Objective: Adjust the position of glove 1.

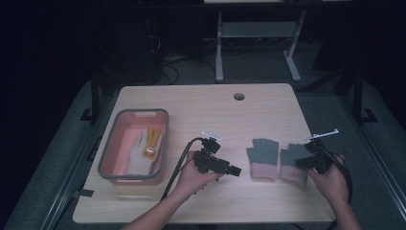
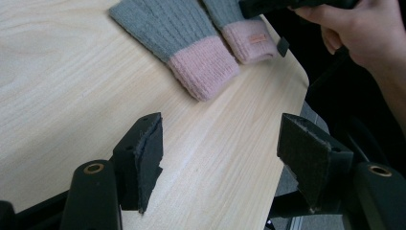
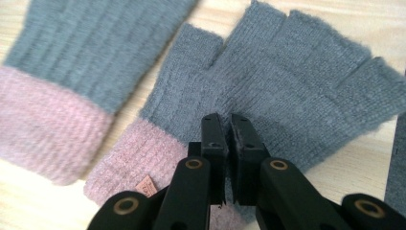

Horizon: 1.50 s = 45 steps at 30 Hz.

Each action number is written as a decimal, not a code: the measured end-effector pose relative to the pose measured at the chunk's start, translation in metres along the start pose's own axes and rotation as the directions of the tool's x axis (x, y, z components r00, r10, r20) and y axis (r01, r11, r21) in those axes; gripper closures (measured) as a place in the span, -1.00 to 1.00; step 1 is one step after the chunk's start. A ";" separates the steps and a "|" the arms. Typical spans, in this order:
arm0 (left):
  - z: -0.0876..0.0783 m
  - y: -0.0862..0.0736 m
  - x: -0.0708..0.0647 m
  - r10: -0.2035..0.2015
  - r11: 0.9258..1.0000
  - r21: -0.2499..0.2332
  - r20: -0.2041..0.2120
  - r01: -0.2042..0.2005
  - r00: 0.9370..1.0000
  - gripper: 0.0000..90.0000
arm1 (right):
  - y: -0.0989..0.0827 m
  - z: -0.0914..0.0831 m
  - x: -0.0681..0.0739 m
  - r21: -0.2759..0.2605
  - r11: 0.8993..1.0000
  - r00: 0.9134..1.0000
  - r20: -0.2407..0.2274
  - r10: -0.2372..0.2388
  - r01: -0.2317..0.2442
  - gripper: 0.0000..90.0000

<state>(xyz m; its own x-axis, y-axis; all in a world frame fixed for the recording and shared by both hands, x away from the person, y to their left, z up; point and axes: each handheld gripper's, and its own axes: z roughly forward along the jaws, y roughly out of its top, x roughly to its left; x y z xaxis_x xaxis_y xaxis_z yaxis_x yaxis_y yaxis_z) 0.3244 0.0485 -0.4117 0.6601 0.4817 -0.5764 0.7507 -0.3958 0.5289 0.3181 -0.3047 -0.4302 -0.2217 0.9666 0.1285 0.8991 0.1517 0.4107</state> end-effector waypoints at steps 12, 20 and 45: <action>-0.001 0.000 0.000 0.005 1.000 0.000 -0.001 -0.005 1.000 -0.27 | 0.016 -0.022 0.021 -0.045 0.998 0.998 -0.042 -0.045 0.043 0.91; -0.002 -0.002 0.002 -0.008 1.000 0.000 0.000 0.008 1.000 -0.27 | 0.030 -0.015 0.045 -0.046 0.996 0.993 -0.087 -0.082 0.078 0.91; 0.002 -0.004 0.005 -0.022 1.000 0.007 0.007 0.022 1.000 -0.27 | 0.050 0.021 0.077 0.016 0.986 0.978 -0.127 -0.163 0.167 0.87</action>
<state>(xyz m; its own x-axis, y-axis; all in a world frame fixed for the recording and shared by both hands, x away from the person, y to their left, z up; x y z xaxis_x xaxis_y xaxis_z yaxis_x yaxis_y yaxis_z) 0.3247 0.0507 -0.4183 0.6435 0.4850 -0.5922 0.7652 -0.3904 0.5118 0.3538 -0.2182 -0.4191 -0.4117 0.8947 0.1732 0.8556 0.3140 0.4116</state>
